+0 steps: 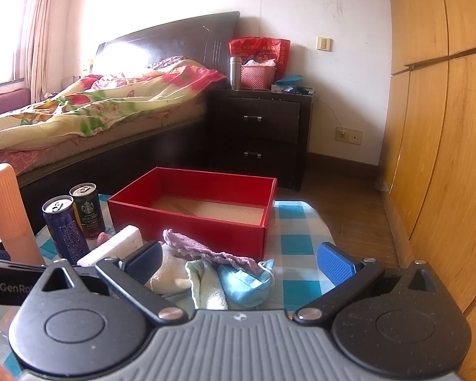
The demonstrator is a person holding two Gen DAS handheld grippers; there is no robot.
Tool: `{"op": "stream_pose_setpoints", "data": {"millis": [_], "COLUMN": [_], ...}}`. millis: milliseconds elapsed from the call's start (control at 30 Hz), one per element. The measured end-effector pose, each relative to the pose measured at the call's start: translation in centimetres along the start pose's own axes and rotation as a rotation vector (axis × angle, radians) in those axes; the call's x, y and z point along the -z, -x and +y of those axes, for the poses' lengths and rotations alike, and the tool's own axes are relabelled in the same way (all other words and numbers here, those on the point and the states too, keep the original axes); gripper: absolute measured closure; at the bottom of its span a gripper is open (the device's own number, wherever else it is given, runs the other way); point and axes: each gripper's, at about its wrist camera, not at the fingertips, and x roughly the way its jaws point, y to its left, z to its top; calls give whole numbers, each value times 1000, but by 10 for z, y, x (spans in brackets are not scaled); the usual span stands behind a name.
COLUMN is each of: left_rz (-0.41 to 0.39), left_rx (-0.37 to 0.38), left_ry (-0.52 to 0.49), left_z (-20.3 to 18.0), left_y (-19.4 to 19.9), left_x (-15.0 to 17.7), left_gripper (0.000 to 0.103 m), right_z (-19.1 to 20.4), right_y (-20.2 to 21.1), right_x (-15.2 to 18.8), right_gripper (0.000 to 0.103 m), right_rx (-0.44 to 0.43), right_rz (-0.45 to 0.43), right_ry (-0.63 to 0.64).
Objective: Organize soft objects
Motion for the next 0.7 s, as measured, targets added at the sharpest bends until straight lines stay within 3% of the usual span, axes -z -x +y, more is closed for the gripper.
{"op": "stream_pose_setpoints", "data": {"millis": [700], "left_rz": [14], "left_rx": [3], "left_ry": [-23], "left_z": [11], "left_y": [11], "left_x": [9], "left_gripper": [5], "right_z": [-2], "right_y": [2], "right_x": [3], "right_gripper": [18], "right_rx": [-14], "right_rz": [20], "right_ry": [13]}}
